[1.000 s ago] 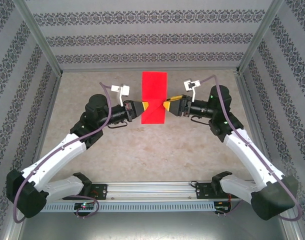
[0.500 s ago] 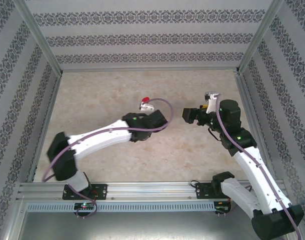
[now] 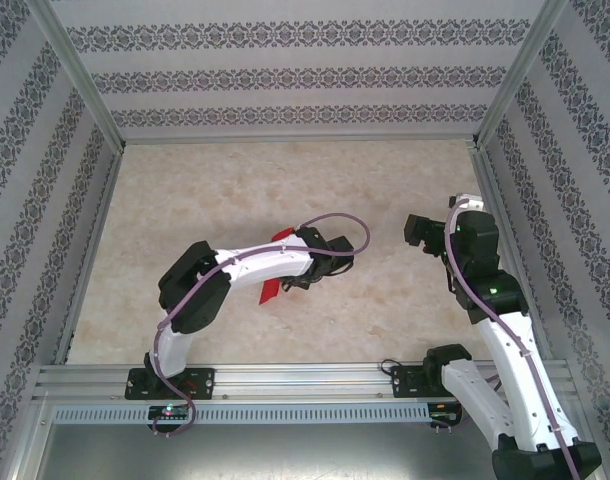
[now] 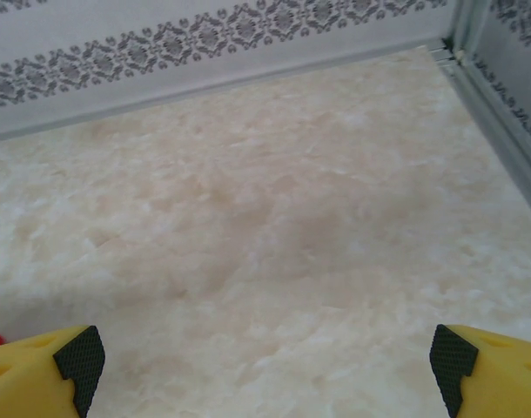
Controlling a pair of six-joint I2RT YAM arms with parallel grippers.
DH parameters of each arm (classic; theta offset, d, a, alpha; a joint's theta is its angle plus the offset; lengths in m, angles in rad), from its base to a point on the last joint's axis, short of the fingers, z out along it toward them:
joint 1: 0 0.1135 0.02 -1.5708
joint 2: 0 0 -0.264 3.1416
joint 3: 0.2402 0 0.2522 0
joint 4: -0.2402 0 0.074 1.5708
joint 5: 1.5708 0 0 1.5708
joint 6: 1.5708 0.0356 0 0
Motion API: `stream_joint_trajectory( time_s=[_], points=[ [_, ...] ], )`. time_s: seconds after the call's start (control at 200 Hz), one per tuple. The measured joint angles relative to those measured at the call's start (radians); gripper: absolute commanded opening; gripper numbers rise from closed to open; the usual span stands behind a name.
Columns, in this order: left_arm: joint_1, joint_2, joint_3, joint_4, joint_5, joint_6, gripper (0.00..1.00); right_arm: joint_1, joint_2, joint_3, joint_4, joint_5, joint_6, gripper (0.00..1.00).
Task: Fold a paper plane with a square sheet of paper (fold left side to right side)
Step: Turn over the paper at the center of the table.
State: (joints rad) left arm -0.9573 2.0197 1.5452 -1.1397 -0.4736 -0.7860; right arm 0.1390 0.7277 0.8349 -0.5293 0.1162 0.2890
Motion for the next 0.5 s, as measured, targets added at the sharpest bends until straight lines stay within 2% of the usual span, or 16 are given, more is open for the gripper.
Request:
stream_joint_trajectory(
  time_s=[0.17,0.5],
  points=[
    [0.011,0.035,0.031,0.027,0.093,0.027,0.11,-0.006,0.0,-0.002,-0.018,0.011,0.003,0.98],
    [0.031,0.097,0.073,0.133,0.249,0.087,0.13,-0.006,0.034,-0.022,-0.021,-0.013,0.022,0.98]
  ],
)
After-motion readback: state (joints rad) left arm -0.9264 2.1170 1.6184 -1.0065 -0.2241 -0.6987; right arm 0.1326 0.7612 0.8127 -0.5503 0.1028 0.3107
